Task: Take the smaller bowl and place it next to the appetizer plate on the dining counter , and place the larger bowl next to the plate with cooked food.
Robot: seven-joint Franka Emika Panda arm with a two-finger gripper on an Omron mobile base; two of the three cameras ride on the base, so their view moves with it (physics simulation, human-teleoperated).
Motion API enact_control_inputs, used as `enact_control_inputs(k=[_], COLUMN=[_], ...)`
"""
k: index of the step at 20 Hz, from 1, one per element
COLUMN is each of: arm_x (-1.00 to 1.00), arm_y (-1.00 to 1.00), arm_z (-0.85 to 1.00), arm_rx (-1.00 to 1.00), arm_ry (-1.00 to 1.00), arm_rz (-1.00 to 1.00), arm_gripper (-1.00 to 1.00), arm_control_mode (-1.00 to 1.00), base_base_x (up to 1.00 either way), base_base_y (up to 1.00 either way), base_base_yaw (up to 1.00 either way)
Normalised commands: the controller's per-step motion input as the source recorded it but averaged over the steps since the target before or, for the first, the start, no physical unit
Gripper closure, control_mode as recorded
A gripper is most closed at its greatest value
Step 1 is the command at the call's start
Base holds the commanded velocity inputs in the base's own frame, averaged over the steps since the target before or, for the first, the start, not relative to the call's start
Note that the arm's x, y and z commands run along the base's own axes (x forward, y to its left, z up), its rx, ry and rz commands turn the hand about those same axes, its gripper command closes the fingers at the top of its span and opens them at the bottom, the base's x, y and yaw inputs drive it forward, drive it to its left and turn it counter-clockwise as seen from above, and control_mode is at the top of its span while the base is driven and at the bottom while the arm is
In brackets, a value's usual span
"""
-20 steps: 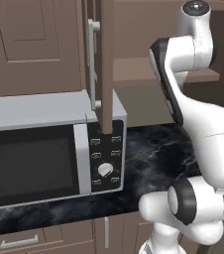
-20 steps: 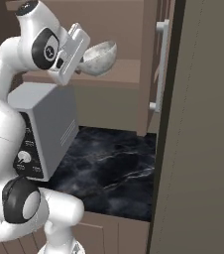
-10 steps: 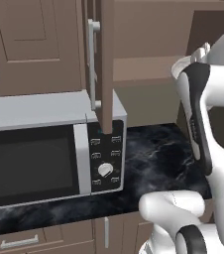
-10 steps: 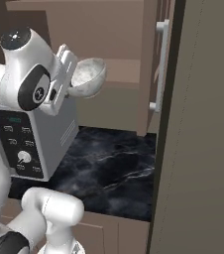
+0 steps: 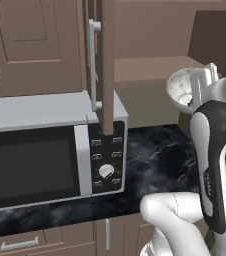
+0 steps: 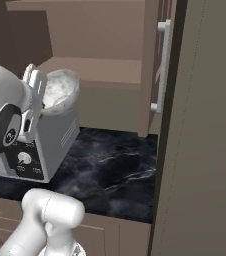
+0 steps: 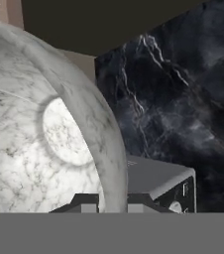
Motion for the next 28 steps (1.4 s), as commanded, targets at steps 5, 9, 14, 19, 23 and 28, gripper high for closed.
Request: enact_control_inputs(k=[5, 9, 14, 19, 23, 28], arm_x=[-0.19, 0.0, 0.0, 0.0, 0.0, 0.0], arm_y=[0.0, 0.0, 0.0, 0.0, 0.0, 0.0], arm_z=[-0.05, 0.0, 0.0, 0.0, 0.0, 0.0], arm_rx=[0.0, 0.0, 0.0, 0.0, 0.0, 0.0], arm_ry=[0.0, 0.0, 0.0, 0.0, 0.0, 0.0], arm_rz=[0.01, 0.0, 0.0, 0.0, 0.0, 0.0], arm_gripper=[1.0, 1.0, 1.0, 1.0, 1.0, 1.0], arm_control_mode=[1.0, 1.0, 1.0, 1.0, 1.0, 1.0], base_base_x=[-0.8, -1.0, -0.74, -0.04, 0.0, 0.04], base_base_y=[-0.03, -0.46, -0.92, -0.49, -0.03, 0.14], base_base_yaw=[0.05, 0.02, -0.15, -0.76, -0.98, -0.98])
